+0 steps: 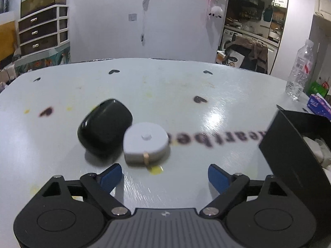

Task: Organize rigid objects
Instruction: 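Move the left gripper to the white tape measure and close on it, then carry the tape measure with the left gripper and release it into the box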

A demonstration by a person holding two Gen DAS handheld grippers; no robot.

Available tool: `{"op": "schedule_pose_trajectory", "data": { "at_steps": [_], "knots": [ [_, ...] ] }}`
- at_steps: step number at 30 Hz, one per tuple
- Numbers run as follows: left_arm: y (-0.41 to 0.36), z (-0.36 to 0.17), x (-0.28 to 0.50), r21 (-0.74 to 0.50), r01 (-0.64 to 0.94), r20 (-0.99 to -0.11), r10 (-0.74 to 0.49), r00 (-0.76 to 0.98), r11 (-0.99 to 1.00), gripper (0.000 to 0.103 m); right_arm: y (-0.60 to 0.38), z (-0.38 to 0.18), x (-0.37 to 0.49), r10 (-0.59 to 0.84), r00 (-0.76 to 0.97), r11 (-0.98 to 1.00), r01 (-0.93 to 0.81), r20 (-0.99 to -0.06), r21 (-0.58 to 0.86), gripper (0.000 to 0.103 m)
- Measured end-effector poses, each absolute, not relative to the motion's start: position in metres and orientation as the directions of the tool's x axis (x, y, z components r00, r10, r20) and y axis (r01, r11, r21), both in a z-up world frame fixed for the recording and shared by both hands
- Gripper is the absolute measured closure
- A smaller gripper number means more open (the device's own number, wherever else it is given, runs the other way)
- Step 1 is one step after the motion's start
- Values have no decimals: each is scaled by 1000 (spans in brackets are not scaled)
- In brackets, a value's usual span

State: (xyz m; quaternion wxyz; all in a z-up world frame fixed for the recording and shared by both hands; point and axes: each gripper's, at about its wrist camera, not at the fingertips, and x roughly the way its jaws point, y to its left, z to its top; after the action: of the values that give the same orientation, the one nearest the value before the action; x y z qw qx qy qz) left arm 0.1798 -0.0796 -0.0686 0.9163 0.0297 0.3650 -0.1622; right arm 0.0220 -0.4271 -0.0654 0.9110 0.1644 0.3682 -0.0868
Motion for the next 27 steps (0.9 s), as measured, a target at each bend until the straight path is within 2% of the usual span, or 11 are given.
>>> {"op": "schedule_pose_trajectory", "data": {
  "at_steps": [6, 8, 15, 23, 27],
  "knots": [
    [-86, -65, 210, 23, 347, -695, -234, 680, 938, 38, -427, -66, 24, -39, 711, 930, 283, -703, 235, 91],
    [-88, -64, 214, 26, 365, -698, -244, 673, 931, 50, -427, -66, 24, -39, 709, 929, 285, -704, 235, 91],
    [-96, -53, 206, 23, 417, -689, -288, 665, 909, 50, -424, -64, 28, -52, 694, 934, 289, -718, 212, 91],
    [-130, 15, 164, -12, 628, -583, -516, 628, 778, 50, -425, -64, 28, -47, 690, 929, 295, -722, 222, 92],
    [-157, 28, 144, -14, 720, -577, -594, 561, 694, 50, -428, -64, 28, -43, 689, 926, 299, -724, 230, 94]
  ]
}}
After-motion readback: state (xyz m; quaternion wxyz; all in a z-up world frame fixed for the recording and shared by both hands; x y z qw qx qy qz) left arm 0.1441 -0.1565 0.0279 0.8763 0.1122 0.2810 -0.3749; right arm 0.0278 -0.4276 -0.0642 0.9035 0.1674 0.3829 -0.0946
